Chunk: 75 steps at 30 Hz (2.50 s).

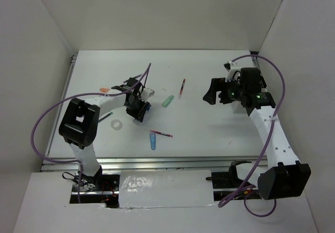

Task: Sort the stationery into containers
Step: Pick up the stationery from the center of the board, then place the stationery in the storage box.

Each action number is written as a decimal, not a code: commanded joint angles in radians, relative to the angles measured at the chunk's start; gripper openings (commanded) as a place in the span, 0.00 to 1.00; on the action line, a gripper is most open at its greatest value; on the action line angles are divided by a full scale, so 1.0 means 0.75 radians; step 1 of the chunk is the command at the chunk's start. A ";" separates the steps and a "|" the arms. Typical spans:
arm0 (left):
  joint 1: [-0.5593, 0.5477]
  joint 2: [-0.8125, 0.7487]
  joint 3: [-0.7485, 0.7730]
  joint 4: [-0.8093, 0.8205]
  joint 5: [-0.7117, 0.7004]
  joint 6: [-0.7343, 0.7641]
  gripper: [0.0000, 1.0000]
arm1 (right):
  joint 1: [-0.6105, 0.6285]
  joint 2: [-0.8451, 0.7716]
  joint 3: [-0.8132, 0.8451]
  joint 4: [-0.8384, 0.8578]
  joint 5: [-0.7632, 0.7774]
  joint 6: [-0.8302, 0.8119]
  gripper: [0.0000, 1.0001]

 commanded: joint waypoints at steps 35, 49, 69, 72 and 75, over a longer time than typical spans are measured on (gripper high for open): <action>-0.003 -0.938 -0.190 0.638 0.816 -0.645 0.00 | 0.614 0.541 0.645 0.474 -0.292 0.579 0.67; -0.019 -0.905 -0.208 0.662 0.791 -0.670 0.00 | 0.647 0.566 0.602 0.525 -0.347 0.592 0.39; -0.009 -0.811 -0.120 0.327 0.495 -0.459 0.99 | 0.313 0.406 0.512 0.352 -0.220 0.363 0.00; -0.007 -0.821 -0.110 0.305 0.434 -0.413 0.99 | 0.152 0.335 0.500 0.301 0.002 0.297 0.00; -0.007 -0.799 -0.106 0.292 0.313 -0.374 0.99 | 0.007 0.263 0.455 0.323 0.351 0.199 0.00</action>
